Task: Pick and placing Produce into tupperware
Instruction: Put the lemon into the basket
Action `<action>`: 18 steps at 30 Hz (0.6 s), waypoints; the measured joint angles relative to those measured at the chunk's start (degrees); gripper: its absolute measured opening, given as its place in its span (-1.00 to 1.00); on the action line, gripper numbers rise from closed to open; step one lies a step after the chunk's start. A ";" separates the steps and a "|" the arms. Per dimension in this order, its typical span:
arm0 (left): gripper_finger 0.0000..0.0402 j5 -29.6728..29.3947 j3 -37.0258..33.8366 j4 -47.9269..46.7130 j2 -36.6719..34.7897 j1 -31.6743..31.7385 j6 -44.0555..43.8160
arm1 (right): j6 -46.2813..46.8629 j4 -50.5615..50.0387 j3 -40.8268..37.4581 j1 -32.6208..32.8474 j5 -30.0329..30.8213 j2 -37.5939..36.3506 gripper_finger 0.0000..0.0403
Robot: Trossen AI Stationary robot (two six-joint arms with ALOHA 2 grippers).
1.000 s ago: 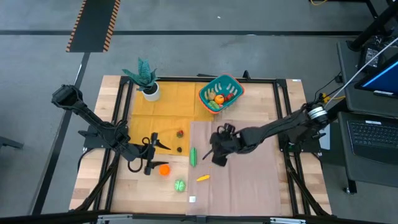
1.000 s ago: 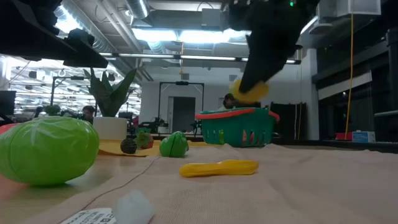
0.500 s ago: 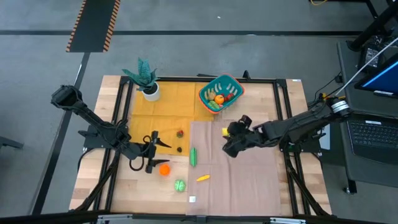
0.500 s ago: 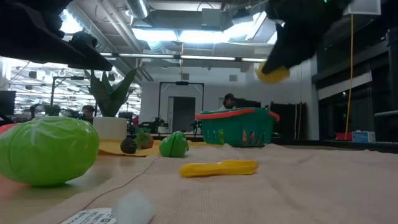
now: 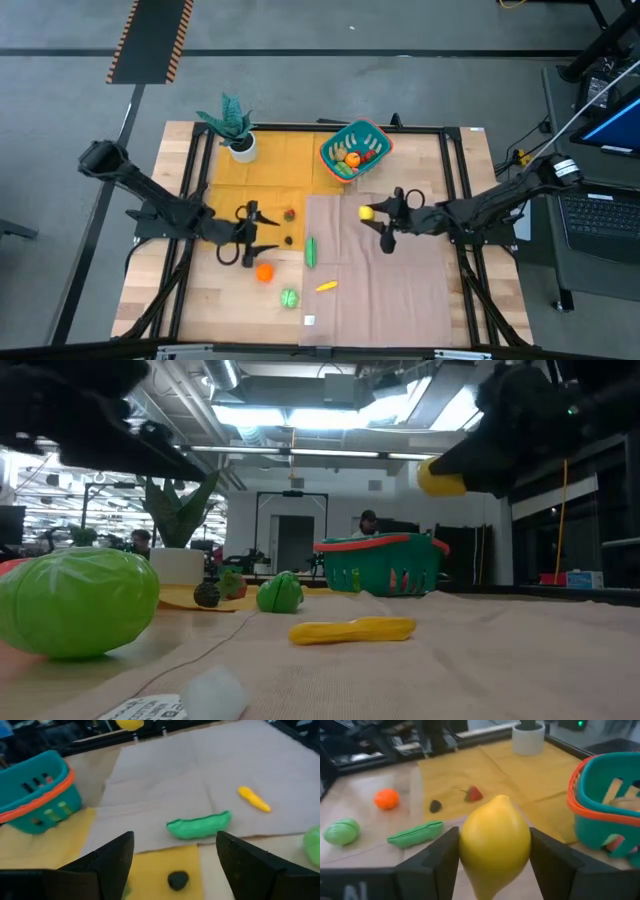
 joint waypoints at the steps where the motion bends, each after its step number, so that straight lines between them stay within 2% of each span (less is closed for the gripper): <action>1: 0.37 3.17 0.00 0.73 0.01 1.94 0.60 | -1.14 2.05 -1.01 -0.02 -0.16 -0.02 0.03; 4: 0.37 16.29 0.00 3.61 0.02 8.29 3.36 | -2.99 6.32 -3.05 -0.02 -1.68 -0.02 0.03; 6: 0.37 22.96 0.00 4.99 0.00 12.35 4.72 | -4.23 7.44 -3.65 0.02 -2.21 -0.02 0.03; 12: 0.37 38.18 -0.30 9.93 0.03 23.47 9.35 | -7.78 9.15 -3.74 0.00 -3.68 -0.02 0.03; 15: 0.37 44.72 -3.21 17.71 0.05 29.11 9.67 | -9.30 10.29 -3.74 0.01 -3.83 0.01 0.03; 18: 0.37 46.90 -7.44 28.06 0.07 34.00 7.77 | -10.39 12.24 -3.74 -0.02 -3.83 0.43 0.03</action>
